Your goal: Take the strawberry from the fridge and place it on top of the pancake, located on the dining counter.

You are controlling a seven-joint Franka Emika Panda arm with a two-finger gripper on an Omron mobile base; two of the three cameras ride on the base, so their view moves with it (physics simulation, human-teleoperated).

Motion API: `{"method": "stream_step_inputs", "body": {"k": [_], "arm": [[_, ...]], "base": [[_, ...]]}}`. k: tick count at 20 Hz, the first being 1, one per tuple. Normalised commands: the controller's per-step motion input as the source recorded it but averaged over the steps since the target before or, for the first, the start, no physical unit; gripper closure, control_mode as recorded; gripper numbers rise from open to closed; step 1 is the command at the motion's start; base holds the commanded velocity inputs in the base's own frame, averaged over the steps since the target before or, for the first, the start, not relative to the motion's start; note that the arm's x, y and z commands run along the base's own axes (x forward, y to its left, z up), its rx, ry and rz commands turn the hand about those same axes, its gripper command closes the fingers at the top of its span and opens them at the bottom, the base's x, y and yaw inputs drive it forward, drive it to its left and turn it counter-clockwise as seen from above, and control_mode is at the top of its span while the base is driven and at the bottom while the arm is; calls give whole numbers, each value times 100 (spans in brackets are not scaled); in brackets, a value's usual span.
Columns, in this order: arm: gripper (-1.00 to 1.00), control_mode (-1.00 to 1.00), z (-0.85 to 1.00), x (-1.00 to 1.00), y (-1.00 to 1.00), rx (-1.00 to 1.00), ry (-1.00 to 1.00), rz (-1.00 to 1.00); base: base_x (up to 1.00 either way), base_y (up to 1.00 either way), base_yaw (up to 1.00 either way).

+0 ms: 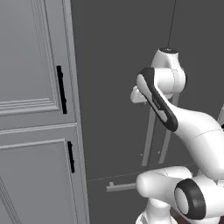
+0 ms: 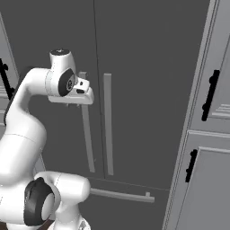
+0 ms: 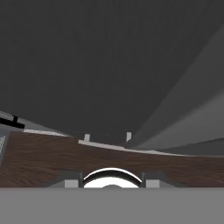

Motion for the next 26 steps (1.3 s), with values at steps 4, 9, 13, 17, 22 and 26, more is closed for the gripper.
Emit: {"method": "stream_step_inputs", "body": {"k": [4, 9, 13, 17, 22, 26], "arm": [[-100, 100, 0, -1, -1, 0, 0, 0], [-100, 100, 0, 0, 0, 0, 0, 0], [-100, 100, 0, 0, 0, 0, 0, 0], [-100, 100, 0, 0, 0, 0, 0, 0], [-100, 100, 0, 0, 0, 0, 0, 0], [-100, 100, 0, 0, 0, 0, 0, 0]], "base": [[-24, -16, -1], [-44, -38, -4], [-25, -38, -12], [-14, -13, -17], [-20, 0, -16], [-44, 0, -1]]}}
